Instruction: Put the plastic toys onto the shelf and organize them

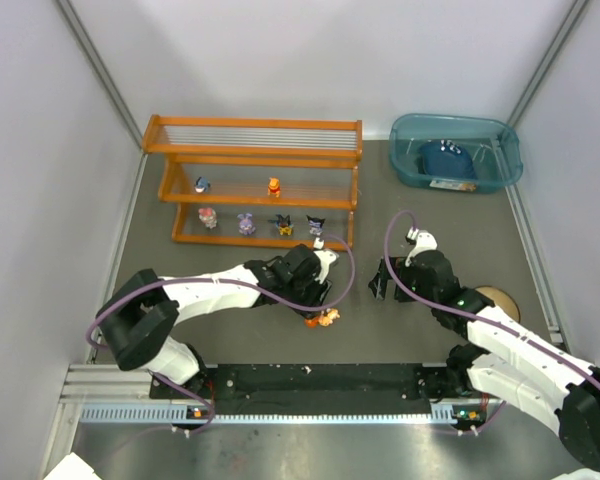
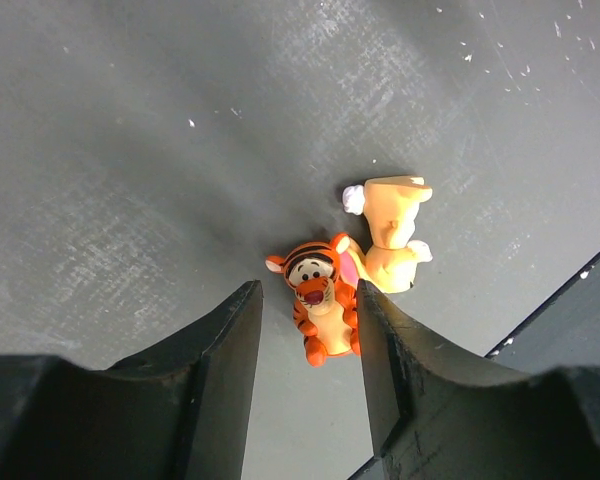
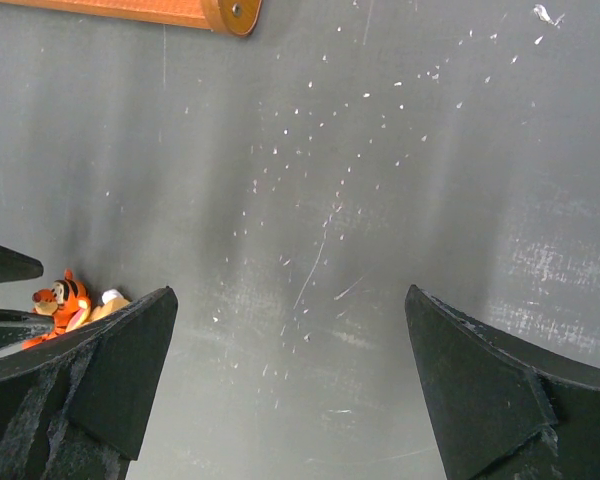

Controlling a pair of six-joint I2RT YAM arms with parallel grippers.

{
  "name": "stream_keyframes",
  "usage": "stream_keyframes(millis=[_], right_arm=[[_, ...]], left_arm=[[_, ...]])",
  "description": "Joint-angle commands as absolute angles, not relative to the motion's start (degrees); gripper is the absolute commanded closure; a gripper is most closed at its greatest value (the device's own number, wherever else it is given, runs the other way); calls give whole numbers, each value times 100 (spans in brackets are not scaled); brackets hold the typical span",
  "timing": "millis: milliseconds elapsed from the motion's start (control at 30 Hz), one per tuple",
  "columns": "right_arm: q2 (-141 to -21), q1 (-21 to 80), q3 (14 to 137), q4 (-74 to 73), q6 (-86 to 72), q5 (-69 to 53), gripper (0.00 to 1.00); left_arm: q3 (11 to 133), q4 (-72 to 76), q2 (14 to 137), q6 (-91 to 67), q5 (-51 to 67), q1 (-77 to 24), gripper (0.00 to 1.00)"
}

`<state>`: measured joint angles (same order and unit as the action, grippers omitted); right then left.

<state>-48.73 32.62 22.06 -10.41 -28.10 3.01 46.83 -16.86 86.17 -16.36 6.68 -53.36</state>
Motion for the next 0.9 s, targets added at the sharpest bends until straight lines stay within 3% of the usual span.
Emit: stream_keyframes(millis=[0, 867], right_arm=[[-4772, 3296, 2356, -958, -2725, 369, 1], [-4772, 3296, 2382, -984, -2698, 387, 1]], left_arm=[[4878, -1661, 8675, -1617, 765, -5396, 52], [4975, -1740, 8851, -1626, 835, -5397, 86]])
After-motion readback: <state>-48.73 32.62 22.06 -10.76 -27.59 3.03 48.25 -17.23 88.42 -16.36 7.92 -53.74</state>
